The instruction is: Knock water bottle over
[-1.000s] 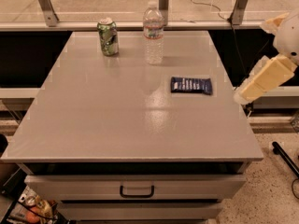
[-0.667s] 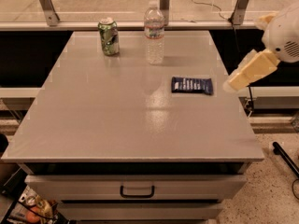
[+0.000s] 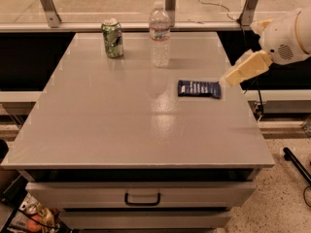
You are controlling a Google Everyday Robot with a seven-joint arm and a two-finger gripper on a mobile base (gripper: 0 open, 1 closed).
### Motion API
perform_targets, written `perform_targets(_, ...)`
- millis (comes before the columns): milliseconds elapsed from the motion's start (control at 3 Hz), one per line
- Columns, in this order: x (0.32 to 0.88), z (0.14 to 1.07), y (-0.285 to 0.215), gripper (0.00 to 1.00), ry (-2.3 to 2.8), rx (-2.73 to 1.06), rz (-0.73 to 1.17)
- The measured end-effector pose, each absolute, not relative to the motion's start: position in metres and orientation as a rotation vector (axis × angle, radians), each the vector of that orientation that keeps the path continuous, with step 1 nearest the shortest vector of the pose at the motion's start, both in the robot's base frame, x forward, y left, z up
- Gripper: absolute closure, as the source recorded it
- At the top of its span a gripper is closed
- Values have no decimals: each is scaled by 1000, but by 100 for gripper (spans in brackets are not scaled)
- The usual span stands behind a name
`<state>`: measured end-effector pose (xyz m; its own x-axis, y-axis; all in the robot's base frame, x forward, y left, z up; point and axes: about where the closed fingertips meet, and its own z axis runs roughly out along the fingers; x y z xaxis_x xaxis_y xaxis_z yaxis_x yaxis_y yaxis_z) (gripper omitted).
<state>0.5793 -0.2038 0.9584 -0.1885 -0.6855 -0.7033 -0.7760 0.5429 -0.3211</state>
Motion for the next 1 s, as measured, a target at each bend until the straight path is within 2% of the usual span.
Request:
perform_targets(667, 592, 965, -195, 0, 1884, -1141, 135)
perform_targets(1000, 624, 974, -178, 0, 1804, -1091, 178)
